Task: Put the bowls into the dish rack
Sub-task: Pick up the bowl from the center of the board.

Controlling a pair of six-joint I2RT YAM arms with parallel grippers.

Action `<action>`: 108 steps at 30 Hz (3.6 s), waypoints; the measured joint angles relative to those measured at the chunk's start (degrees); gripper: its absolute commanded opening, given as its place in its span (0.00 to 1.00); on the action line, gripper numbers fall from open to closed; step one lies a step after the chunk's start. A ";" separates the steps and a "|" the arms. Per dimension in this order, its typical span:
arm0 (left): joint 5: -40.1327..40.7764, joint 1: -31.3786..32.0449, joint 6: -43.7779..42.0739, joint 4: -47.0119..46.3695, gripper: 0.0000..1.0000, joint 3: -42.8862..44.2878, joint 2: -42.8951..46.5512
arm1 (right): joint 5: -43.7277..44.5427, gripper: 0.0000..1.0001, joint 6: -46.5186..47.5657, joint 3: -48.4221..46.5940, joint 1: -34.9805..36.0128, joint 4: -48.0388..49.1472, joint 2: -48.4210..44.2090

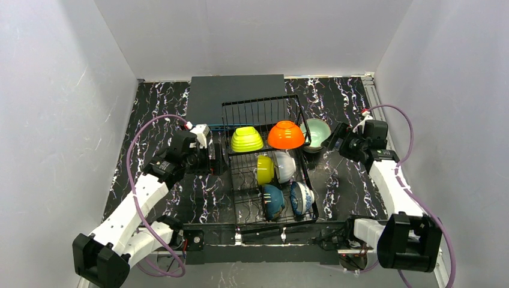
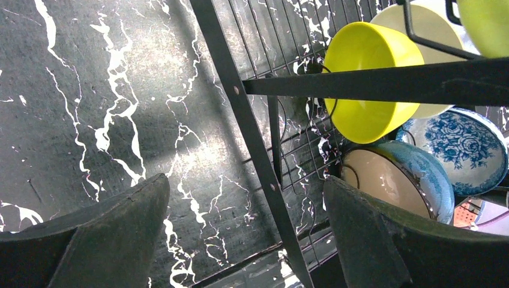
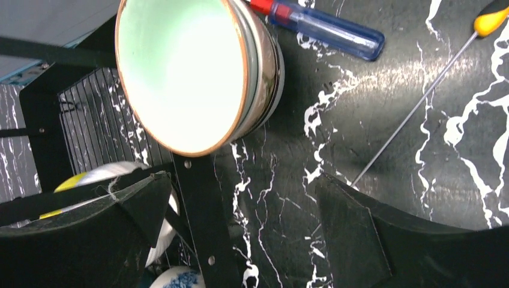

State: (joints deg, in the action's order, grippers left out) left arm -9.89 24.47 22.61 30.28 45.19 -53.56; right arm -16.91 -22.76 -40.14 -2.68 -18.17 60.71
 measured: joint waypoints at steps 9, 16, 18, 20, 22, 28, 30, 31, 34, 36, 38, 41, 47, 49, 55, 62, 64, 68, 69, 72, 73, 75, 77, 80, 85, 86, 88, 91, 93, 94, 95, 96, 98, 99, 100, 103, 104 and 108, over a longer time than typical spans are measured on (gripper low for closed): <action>0.04 0.00 -0.46 0.31 0.98 0.15 -0.79 | 2.99 0.73 -1.01 -5.60 0.04 5.55 9.53; 0.00 0.02 -0.52 0.37 0.98 0.28 -1.46 | 4.70 0.63 -0.63 -8.81 0.63 7.67 14.23; 0.00 0.02 -0.55 0.37 0.98 0.31 -1.73 | 4.83 0.56 -0.15 -10.01 1.01 7.69 16.20; -0.02 0.00 -0.55 0.42 0.98 0.31 -1.84 | 5.01 0.53 0.42 -10.93 1.33 7.72 17.64; -0.02 0.02 -0.55 0.42 0.98 0.31 -1.84 | 5.20 0.53 0.81 -11.78 1.70 7.69 18.67; -0.07 0.02 -0.55 0.42 0.98 0.31 -1.84 | 6.34 0.52 2.43 -12.94 2.45 7.67 19.47; -0.11 0.02 -0.57 0.39 0.98 0.31 -1.86 | 6.47 0.51 3.13 -13.49 2.45 7.67 20.09; -0.17 0.00 -0.57 0.39 0.98 0.31 -1.90 | 6.49 0.50 3.41 -13.70 2.45 7.65 20.41; -0.33 0.00 -0.57 0.37 0.98 0.31 -2.21 | 6.51 0.46 4.31 -14.12 2.93 7.63 21.35; -0.50 0.00 -0.57 0.39 0.98 0.31 -2.40 | 6.49 0.39 4.96 -14.12 3.50 7.61 21.59; -0.68 0.00 -0.59 0.37 0.98 0.31 -2.45 | 6.32 0.31 5.46 -14.12 4.20 7.63 21.86; -0.94 0.00 -0.59 0.35 0.98 0.31 -2.45 | 6.36 0.23 6.47 -14.14 4.87 7.63 22.40; -1.33 0.00 -0.59 0.20 0.98 0.31 -2.49 | 6.75 0.02 7.82 -14.51 5.01 6.54 22.53; -1.36 0.00 -0.59 0.20 0.98 0.31 -2.49 | 6.95 0.01 8.04 -14.86 5.11 5.68 22.51; -1.57 0.00 -0.59 0.20 0.98 0.31 -2.56 | 8.52 0.01 8.63 -16.13 6.03 3.58 22.03; -1.77 0.00 -0.59 0.17 0.98 0.31 -2.64 | 10.69 0.01 8.72 -16.35 6.56 0.90 16.96; -1.88 0.00 -0.61 0.15 0.98 0.31 -2.69 | 11.13 0.01 8.66 -16.57 6.56 0.61 15.04; -2.16 0.00 -0.74 0.15 0.98 0.31 -3.02 | 12.57 0.01 8.11 -16.90 6.56 0.26 11.43; -2.19 0.00 -0.76 0.17 0.98 0.31 -3.06 | 13.09 0.01 7.89 -16.90 6.56 0.24 10.40; -2.23 0.00 -0.81 0.15 0.98 0.31 -3.06 | 15.04 0.01 7.28 -17.20 6.56 0.17 7.19; -2.25 0.00 -0.83 0.15 0.98 0.31 -3.06 | 15.76 0.01 6.95 -17.49 6.56 0.11 6.14; -2.29 0.00 -0.96 0.15 0.98 0.31 -3.06 | 17.00 0.01 6.40 -18.34 6.56 -0.11 4.52; -2.40 0.00 -1.03 0.15 0.98 0.31 -3.06 | 18.10 0.01 6.05 -19.98 6.56 -0.48 3.15; -2.58 0.00 -1.20 0.15 0.98 0.31 -3.02 | 19.08 0.01 5.42 -22.16 6.56 -0.52 1.11; -2.60 0.00 -1.57 0.15 0.98 0.31 -2.78 | 18.75 0.01 4.74 -24.30 6.56 -0.44 -2.80; -2.60 0.00 -1.64 0.15 0.98 0.31 -2.67 | 18.32 0.01 4.70 -24.76 6.56 -0.42 -3.13; -2.58 0.00 -1.68 0.15 0.98 0.31 -2.29 | 16.41 0.01 4.52 -26.16 6.56 -0.48 -3.30; -2.58 0.00 -1.84 0.13 0.98 0.31 -1.68 | 12.24 0.01 4.15 -28.13 6.56 -0.57 -3.02; -2.58 0.00 -1.88 0.11 0.98 0.31 -1.40 | 9.31 0.01 3.39 -28.89 6.56 -0.50 -2.97; -2.58 0.00 -1.88 0.11 0.98 0.31 -1.33 | 7.65 0.01 3.06 -29.09 6.56 -0.39 -2.99; -2.58 0.00 -1.90 0.07 0.98 0.31 -1.29 | 5.95 0.01 2.71 -29.11 6.56 -0.04 -3.06; -2.58 0.00 -1.90 0.04 0.98 0.31 -1.29 | 4.26 0.01 2.25 -29.11 6.56 0.20 -3.10; -2.58 0.00 -2.01 -0.04 0.98 0.31 -1.29 | 0.92 0.01 1.44 -29.11 6.56 0.42 -3.19; -2.58 0.00 -2.03 -0.07 0.98 0.31 -1.29 | -0.50 0.01 1.05 -29.11 6.56 0.48 -3.26; -2.58 0.00 -2.05 -0.07 0.98 0.31 -1.29 | -2.16 0.01 0.52 -29.11 6.56 0.61 -3.37; -2.58 0.00 -2.03 -0.07 0.98 0.31 -1.20 | -6.91 0.01 -1.18 -29.09 6.56 1.73 -4.00; -2.56 0.00 -2.03 -0.07 0.98 0.31 -1.09 | -8.81 0.01 -2.32 -29.07 6.56 2.45 -4.44; -2.34 0.00 -2.03 -0.04 0.98 0.31 -0.70 | -14.27 0.01 -6.47 -27.69 6.56 5.88 -7.21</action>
State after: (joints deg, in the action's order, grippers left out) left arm -12.23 24.47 20.58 30.24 45.50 -54.26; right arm -31.18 -29.23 -67.83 3.88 -12.29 53.49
